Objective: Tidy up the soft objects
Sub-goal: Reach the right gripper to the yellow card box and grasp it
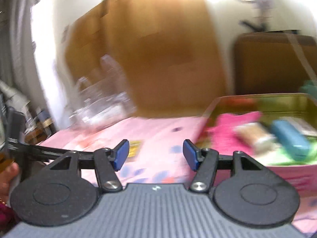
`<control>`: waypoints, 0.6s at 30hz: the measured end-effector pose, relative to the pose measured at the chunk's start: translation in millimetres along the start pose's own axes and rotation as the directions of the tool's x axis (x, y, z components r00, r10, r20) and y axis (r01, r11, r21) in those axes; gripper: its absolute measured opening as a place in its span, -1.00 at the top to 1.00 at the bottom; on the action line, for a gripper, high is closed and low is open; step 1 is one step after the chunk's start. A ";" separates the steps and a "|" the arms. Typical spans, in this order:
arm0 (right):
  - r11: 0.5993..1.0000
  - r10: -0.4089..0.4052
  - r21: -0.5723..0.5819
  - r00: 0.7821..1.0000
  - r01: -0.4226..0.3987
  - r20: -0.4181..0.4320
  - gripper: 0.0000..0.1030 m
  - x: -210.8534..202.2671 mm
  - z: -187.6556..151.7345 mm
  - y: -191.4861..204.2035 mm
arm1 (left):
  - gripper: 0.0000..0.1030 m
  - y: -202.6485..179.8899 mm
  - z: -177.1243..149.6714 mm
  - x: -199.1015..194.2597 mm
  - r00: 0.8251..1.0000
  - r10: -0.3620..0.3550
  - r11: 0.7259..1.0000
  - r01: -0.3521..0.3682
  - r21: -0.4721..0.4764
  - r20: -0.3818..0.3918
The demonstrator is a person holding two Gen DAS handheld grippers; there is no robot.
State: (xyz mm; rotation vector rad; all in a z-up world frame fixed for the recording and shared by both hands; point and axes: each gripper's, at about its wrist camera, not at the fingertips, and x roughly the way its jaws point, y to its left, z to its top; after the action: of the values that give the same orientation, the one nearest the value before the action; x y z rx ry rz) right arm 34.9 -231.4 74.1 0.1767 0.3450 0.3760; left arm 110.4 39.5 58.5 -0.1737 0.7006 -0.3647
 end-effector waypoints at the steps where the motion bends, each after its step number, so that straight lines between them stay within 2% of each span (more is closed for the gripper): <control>1: 1.000 0.019 -0.016 1.000 -0.019 -0.022 -0.22 9.7 -1.8 11.7 | -0.73 16.1 -5.7 -2.3 0.999 0.051 0.999 -0.051 -0.018 -0.002; 4: 0.997 0.050 -0.059 0.994 -0.055 -0.097 -0.23 49.8 -11.1 43.6 | -0.70 55.7 -18.1 -12.2 0.983 0.180 0.983 -0.178 -0.045 0.045; 6: 0.995 0.027 -0.094 0.990 -0.041 -0.138 -0.26 78.6 -17.5 60.2 | -0.66 68.5 -22.3 -12.7 0.971 0.230 0.972 -0.226 -0.063 0.069; 10: 0.986 -0.056 -0.163 0.980 0.025 -0.193 -0.28 134.3 -21.1 74.9 | -0.58 84.3 -25.7 -10.6 0.978 0.192 0.974 -0.180 -0.135 0.082; 12: 0.982 -0.091 -0.182 0.972 0.051 -0.215 -0.51 159.7 -18.2 79.4 | -0.58 87.7 -28.1 -16.6 0.977 0.179 0.976 -0.162 -0.145 0.112; 14: 0.978 -0.119 -0.195 0.965 0.073 -0.235 -0.53 178.3 -20.2 81.5 | -0.58 89.5 -30.3 -18.0 0.980 0.158 0.980 -0.140 -0.142 0.121; 16: 0.968 -0.153 -0.233 0.949 0.088 -0.276 -0.43 197.2 -22.4 85.1 | -0.58 87.9 -32.7 -16.8 0.980 0.148 0.982 -0.130 -0.134 0.134; 17: 0.970 -0.153 -0.228 0.944 0.087 -0.291 -0.24 201.9 -23.6 84.1 | -0.58 87.0 -32.7 -17.0 0.980 0.145 0.983 -0.127 -0.130 0.137; 18: 0.978 -0.134 -0.194 0.946 0.079 -0.294 -0.20 199.6 -22.9 80.1 | -0.58 87.1 -33.9 -16.6 0.980 0.141 0.984 -0.124 -0.128 0.141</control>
State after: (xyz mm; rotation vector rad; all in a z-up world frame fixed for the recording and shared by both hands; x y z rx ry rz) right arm 174.6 -78.2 12.3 -0.0795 0.6218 0.3246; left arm 99.8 125.1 18.8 -0.2628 0.5823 -0.1798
